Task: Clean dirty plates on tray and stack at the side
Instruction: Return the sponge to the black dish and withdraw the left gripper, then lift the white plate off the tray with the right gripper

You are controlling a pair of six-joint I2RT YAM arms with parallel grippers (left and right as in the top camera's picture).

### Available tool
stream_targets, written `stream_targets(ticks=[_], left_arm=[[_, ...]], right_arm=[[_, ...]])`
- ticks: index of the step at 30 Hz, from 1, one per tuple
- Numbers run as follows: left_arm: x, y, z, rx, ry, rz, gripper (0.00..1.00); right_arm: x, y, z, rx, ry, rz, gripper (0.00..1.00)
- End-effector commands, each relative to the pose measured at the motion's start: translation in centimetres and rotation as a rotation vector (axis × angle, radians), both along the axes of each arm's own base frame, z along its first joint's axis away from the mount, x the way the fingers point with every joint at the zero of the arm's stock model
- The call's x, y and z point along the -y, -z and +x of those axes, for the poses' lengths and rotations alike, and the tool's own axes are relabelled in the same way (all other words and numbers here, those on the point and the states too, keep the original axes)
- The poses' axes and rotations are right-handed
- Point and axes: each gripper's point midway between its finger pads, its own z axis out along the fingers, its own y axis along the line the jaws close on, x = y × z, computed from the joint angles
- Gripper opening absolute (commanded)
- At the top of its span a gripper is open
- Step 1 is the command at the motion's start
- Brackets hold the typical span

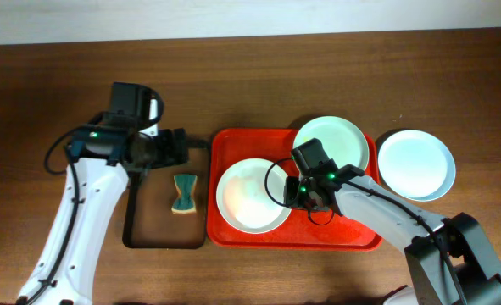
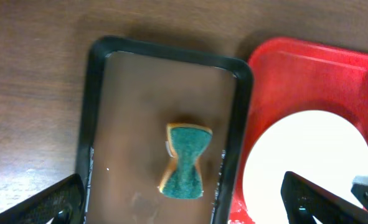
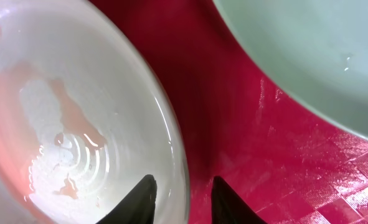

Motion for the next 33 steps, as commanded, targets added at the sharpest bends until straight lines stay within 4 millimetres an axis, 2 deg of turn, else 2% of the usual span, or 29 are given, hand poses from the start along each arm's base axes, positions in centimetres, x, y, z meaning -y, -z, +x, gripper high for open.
stream_targets(ticks=[1,5,6,8,9,12,17,20,26,29,30,33], left_arm=[[-1.9,-0.7,0.1,0.017,-0.071,-0.011,0.99],[-1.9,-0.7,0.1,0.017,-0.07,-0.01,0.99],[-1.9,-0.7,0.1,0.017,-0.071,-0.01,0.99],[-1.9,-0.7,0.1,0.017,-0.07,-0.01,0.99],[-1.9,-0.7,0.1,0.017,-0.071,-0.01,0.99],[-1.9,-0.7,0.1,0.017,-0.07,-0.01,0.99],[-1.9,-0.7,0.1,0.017,-0.07,-0.01,0.99],[-1.9,-0.7,0.1,0.017,-0.07,-0.01,0.99],[-1.9,-0.7,0.1,0.017,-0.07,-0.01,0.99],[-1.9,-0.7,0.1,0.017,-0.07,-0.01,0.99],[-1.9,-0.7,0.1,0.017,-0.07,-0.01,0.99],[-1.9,-0.7,0.1,0.017,-0.07,-0.01,0.99]], right_arm=[[0.3,0.1,0.2,0.01,0.009,-0.026,0.3],[0.3,1.3,0.0,-0.002,0.015,-0.026,0.3],[0.3,1.3,0.0,-0.002,0.015,-0.026,0.26],[0.3,1.2,0.1,-0.001,0.016,-0.025,0.08],[0.2,1.2,0.1,-0.001,0.015,-0.025,0.04],[0.2,1.1,0.1,0.001,0.015,-0.02,0.04],[0.1,-2.1,0.7,0.011,0.021,-0.016,0.04],[0.7,-3.1,1.1,-0.001,0.037,-0.024,0.04],[0.5,-6.3,1.5,-0.023,0.02,-0.04,0.04],[0.2,-8.3,2.2,-0.007,0.005,-0.037,0.04],[0.0,-9.6,2.5,0.002,-0.002,-0.035,0.04],[-1.1,-12.0,3.5,0.036,-0.012,0.017,0.04]])
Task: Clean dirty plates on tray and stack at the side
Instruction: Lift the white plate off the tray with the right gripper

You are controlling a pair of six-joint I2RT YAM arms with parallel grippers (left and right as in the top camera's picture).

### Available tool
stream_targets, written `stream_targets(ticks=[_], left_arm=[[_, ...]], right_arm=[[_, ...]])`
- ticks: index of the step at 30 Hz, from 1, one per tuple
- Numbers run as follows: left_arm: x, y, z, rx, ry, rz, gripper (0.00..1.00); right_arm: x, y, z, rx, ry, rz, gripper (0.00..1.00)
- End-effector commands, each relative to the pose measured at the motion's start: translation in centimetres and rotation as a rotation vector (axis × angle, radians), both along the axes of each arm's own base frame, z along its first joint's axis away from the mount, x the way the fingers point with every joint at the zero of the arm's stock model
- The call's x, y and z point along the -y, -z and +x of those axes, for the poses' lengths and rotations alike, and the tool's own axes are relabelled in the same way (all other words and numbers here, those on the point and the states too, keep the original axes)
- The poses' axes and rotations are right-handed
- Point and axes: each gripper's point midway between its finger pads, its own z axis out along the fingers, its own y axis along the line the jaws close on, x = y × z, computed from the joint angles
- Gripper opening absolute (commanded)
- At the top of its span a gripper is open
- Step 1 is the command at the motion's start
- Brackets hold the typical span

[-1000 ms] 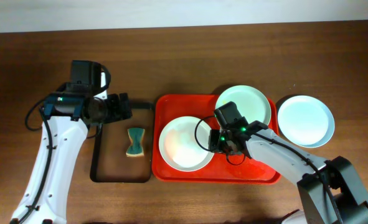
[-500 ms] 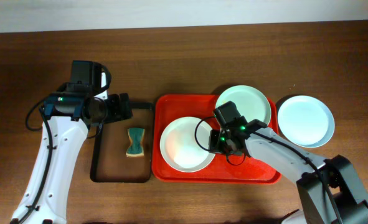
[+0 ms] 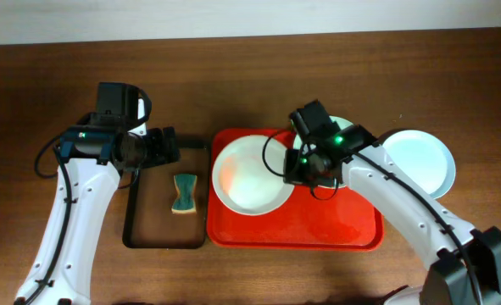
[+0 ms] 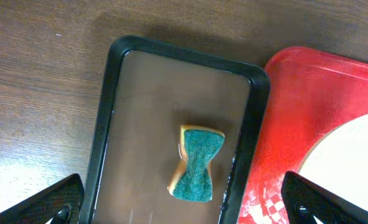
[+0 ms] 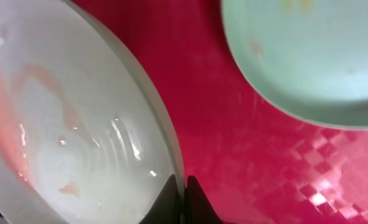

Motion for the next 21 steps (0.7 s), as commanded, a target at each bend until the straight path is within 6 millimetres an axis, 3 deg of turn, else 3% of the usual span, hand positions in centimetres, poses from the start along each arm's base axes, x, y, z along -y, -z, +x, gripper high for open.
stream_targets(ticks=[1,7,10,11,15,17,21], left_arm=[[0.0,-0.7,0.1,0.018,-0.01,-0.009,0.99],[0.0,-0.7,0.1,0.018,-0.01,-0.009,0.99],[0.1,-0.8,0.3,0.028,-0.015,-0.015,0.99],[-0.6,-0.8,0.1,0.023,-0.034,0.0,0.99],[-7.5,-2.3,-1.6,0.045,-0.26,0.01,0.99],[-8.6,-2.3,-2.1,0.038,-0.295,0.011,0.99],[-8.6,-2.3,-2.1,0.037,-0.294,0.011,0.99]], right_arm=[[-1.1,-2.5,1.2,0.063,-0.012,0.061,0.04],[-2.8,-3.2,2.3,0.107,-0.026,0.132,0.04],[-5.9,-3.0,2.6,0.142,-0.062,0.17,0.04],[-7.0,-2.9,2.6,0.154,-0.077,0.184,0.04],[-9.5,-2.2,2.9,0.194,-0.11,0.184,0.04],[-10.4,-2.0,2.9,0.209,-0.128,0.188,0.04],[-11.7,-2.3,2.7,0.256,-0.151,0.176,0.04]])
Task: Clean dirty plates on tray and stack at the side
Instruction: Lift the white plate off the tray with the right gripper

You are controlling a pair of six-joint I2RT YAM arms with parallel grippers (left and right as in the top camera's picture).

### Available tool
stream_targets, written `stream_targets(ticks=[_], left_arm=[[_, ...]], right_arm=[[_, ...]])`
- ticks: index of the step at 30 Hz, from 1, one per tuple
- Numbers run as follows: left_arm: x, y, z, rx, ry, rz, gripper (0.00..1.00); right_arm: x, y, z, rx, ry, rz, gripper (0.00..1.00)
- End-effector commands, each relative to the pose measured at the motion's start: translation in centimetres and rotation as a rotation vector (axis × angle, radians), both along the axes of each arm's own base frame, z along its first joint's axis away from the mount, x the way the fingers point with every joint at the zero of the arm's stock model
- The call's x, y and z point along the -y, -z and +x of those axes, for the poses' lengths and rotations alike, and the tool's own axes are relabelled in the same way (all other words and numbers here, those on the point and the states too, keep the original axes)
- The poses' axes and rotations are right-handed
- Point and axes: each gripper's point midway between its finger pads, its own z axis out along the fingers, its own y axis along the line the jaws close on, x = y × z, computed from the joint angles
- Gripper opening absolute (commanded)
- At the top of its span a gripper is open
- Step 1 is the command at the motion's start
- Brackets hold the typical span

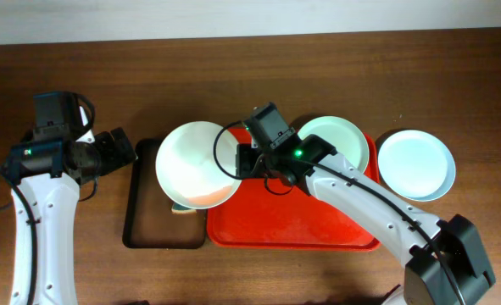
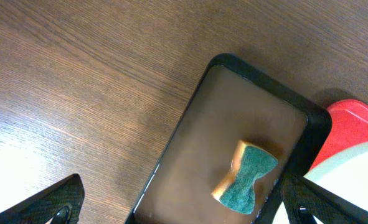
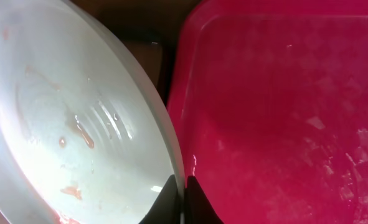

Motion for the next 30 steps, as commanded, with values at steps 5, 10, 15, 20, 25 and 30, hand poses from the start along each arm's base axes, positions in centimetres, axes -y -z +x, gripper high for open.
stream_targets(ticks=[5,10,15,20,25,30], left_arm=[[-0.1,-0.6,0.0,0.02,-0.013,0.002,0.99],[-0.1,-0.6,0.0,0.02,-0.013,0.002,0.99],[-0.1,-0.6,0.0,0.019,-0.013,0.002,0.99],[-0.1,-0.6,0.0,0.02,-0.013,0.002,0.99],[-0.1,-0.6,0.0,0.019,-0.013,0.002,0.99],[-0.1,-0.6,0.0,0.02,-0.013,0.002,0.99]], right_arm=[[-0.4,-0.6,0.8,0.05,0.025,-0.014,0.04],[0.1,-0.6,1.4,0.075,0.048,-0.037,0.04],[-0.5,-0.4,2.5,0.109,0.058,-0.025,0.04],[-0.4,1.6,3.2,0.127,0.078,-0.091,0.04],[-1.0,1.3,2.9,0.228,0.053,-0.186,0.04],[-1.9,-0.7,3.4,0.364,0.062,-0.254,0.04]])
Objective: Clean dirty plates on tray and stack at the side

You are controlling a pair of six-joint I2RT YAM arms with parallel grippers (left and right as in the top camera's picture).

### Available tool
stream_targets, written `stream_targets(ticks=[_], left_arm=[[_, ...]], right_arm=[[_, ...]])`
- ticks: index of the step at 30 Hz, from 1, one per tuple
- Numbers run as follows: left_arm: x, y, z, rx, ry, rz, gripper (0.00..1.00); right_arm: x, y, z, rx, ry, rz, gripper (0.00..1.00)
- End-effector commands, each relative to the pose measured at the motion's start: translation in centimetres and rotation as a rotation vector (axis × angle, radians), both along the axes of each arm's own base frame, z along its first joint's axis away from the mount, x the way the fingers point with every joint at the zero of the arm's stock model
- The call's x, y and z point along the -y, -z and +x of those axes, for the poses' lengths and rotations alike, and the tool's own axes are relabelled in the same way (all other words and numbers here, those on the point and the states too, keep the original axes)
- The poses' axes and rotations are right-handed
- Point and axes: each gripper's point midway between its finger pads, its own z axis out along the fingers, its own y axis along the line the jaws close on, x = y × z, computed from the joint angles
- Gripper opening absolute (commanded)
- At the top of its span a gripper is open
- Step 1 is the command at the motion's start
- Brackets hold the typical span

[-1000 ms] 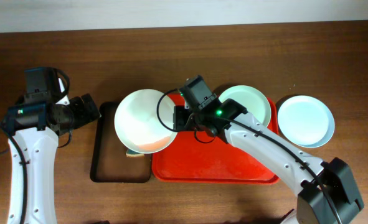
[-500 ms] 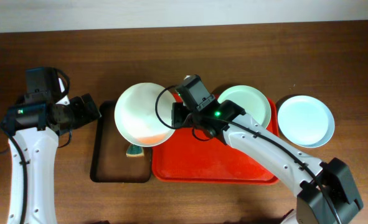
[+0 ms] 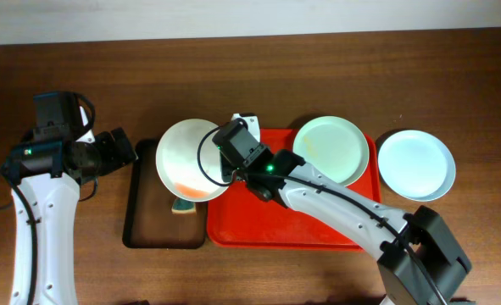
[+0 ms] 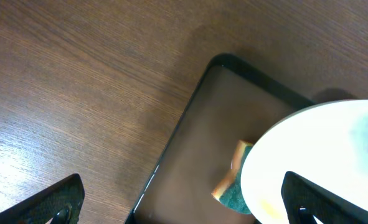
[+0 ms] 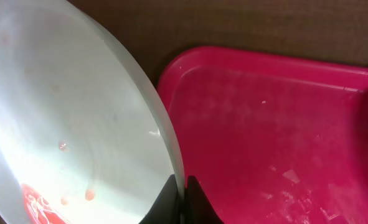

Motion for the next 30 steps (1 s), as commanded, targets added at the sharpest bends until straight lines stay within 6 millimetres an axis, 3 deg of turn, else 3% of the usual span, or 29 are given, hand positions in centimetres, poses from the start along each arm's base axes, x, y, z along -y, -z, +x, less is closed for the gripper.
stream_targets(ticks=[1,6,11,16,22,30], left_arm=[[-0.1,-0.6,0.0,0.02,-0.013,0.002,0.99],[-0.1,-0.6,0.0,0.02,-0.013,0.002,0.99],[-0.1,-0.6,0.0,0.02,-0.013,0.002,0.99],[-0.1,-0.6,0.0,0.019,-0.013,0.002,0.99],[-0.1,-0.6,0.0,0.02,-0.013,0.002,0.99],[-0.1,-0.6,0.0,0.019,-0.013,0.002,0.99]], right_arm=[[-0.8,-3.0,1.0,0.143,0.009,-0.062,0.04],[-3.4,-6.6,-0.8,0.357,-0.08,-0.239,0.04],[-3.8,-10.3,-3.3,0.607,-0.051,-0.472,0.04],[-3.8,-13.2,-5.4,0.751,0.027,-0.566,0.04],[-4.3,-14.5,-7.3,0.816,0.045,-0.603,0.04],[-4.3,-14.5,-7.4,0.819,0.045,-0.604,0.04]])
